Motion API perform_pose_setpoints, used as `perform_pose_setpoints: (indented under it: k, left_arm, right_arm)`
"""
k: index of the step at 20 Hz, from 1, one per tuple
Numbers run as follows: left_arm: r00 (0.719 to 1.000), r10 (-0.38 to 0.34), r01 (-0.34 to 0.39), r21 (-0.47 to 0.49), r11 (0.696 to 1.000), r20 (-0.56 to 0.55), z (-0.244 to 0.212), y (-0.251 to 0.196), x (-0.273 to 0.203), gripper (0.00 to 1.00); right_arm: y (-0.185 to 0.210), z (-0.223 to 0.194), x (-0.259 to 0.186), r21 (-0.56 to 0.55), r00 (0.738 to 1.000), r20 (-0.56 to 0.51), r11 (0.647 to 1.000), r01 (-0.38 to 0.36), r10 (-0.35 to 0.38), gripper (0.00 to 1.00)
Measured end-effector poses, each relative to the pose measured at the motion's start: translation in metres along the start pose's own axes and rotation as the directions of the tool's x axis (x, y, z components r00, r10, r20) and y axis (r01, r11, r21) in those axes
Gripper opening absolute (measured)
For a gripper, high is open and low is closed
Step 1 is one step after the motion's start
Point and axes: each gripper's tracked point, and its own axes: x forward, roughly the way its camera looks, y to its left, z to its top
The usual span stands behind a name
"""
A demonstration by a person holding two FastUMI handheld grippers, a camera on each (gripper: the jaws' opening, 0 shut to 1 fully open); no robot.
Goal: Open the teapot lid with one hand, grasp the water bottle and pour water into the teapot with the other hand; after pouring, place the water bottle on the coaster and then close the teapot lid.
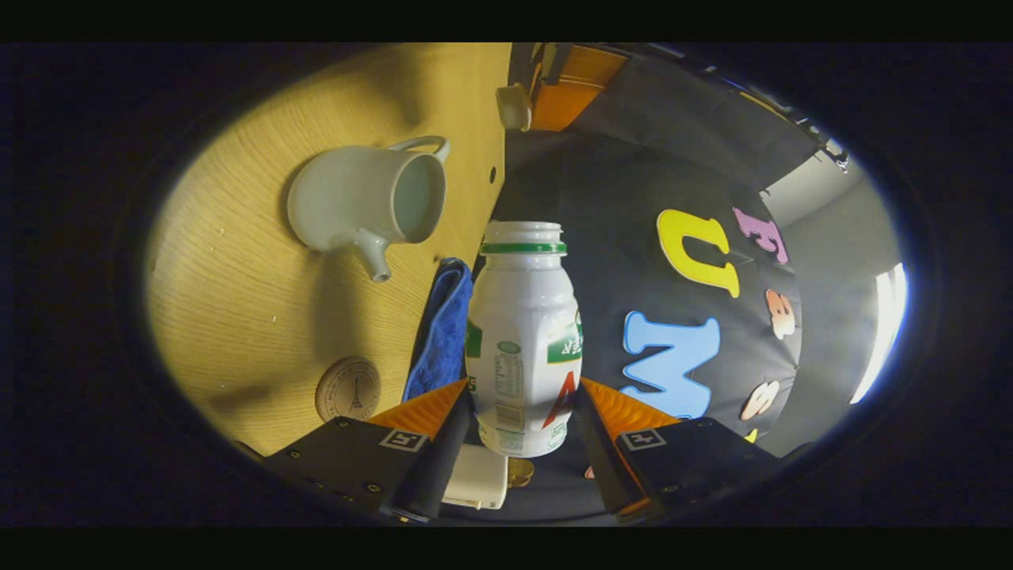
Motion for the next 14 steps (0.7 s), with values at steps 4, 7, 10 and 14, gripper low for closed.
perform_pose_setpoints:
  k: [4, 7, 10, 14]
  left_arm:
    - [1.0, 0.002, -0.002, -0.004, 1.0, 0.0, 0.0, 0.001, 0.0, 0.16]
    - [1.0, 0.001, -0.001, -0.009, 1.0, 0.0, -0.001, 0.002, 0.0, 0.16]
    - [1.0, 0.003, -0.003, -0.012, 1.0, 0.0, 0.001, 0.003, -0.001, 0.12]
    - [1.0, 0.011, -0.011, -0.016, 1.0, -0.002, -0.001, 0.007, 0.0, 0.16]
  right_arm:
    - [-0.001, 0.001, 0.0, -0.019, 1.0, 0.011, 1.0, 0.007, -0.006, 0.73]
    - [-0.001, 0.002, 0.0, -0.033, 1.0, 0.015, 0.999, 0.016, -0.016, 0.73]
    - [-0.003, 0.003, -0.002, -0.047, 1.0, 0.017, 0.999, 0.021, -0.02, 0.73]
    - [-0.012, 0.005, 0.0, -0.063, 0.999, 0.025, 0.998, 0.031, -0.03, 0.73]
